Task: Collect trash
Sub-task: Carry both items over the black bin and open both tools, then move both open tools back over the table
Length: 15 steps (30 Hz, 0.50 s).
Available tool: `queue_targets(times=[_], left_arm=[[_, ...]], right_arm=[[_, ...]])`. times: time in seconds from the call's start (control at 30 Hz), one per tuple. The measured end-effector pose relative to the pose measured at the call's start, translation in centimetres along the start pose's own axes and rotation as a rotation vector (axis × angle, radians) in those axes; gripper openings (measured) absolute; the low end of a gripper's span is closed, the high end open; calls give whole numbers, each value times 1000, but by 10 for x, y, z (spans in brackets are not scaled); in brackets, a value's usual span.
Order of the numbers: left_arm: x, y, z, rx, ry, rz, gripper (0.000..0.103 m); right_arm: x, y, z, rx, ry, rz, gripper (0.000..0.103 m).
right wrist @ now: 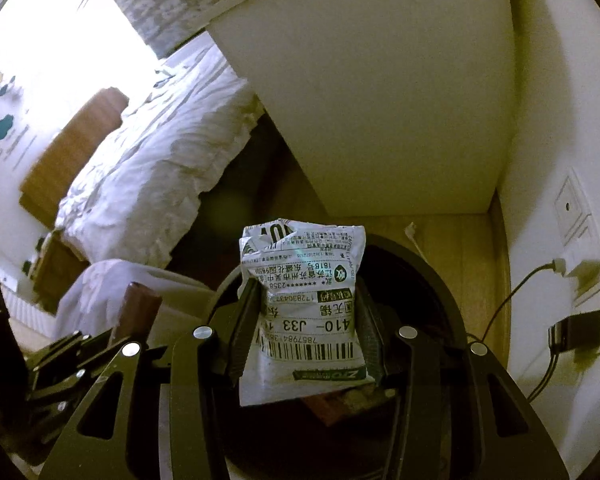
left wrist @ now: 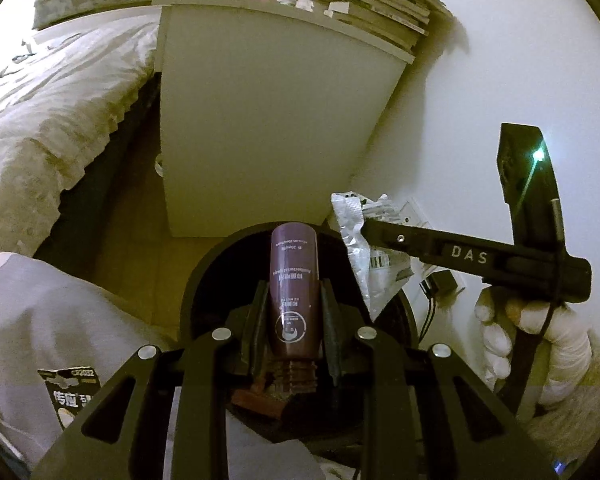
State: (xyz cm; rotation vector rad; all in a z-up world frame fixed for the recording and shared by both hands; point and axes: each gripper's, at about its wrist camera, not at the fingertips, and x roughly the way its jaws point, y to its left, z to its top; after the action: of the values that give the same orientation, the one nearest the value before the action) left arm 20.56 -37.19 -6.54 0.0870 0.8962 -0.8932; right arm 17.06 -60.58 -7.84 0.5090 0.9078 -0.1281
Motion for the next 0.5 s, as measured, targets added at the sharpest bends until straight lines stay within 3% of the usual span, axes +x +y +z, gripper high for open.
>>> queue_targets(times=[0.2,0.3,0.33,0.43,0.5], left_arm=[[0,-7,3,19,-4,-1,25],[-3,-13,5,42,-16,25,28],[-4,-15,6,53,-20,35,31],[-14,-21,6,75,-58,75,66],[-22,-23,6,83,-85,88,70]], right_arm=[[-2,-1,2,4,5,-9,47],[-2,-4,2,28,15,-15,54],[-3,-6,3,35,14,-17,57],[-6,-7,2,39,7,-34,66],[-10,-5,0,46,1,-32,68]])
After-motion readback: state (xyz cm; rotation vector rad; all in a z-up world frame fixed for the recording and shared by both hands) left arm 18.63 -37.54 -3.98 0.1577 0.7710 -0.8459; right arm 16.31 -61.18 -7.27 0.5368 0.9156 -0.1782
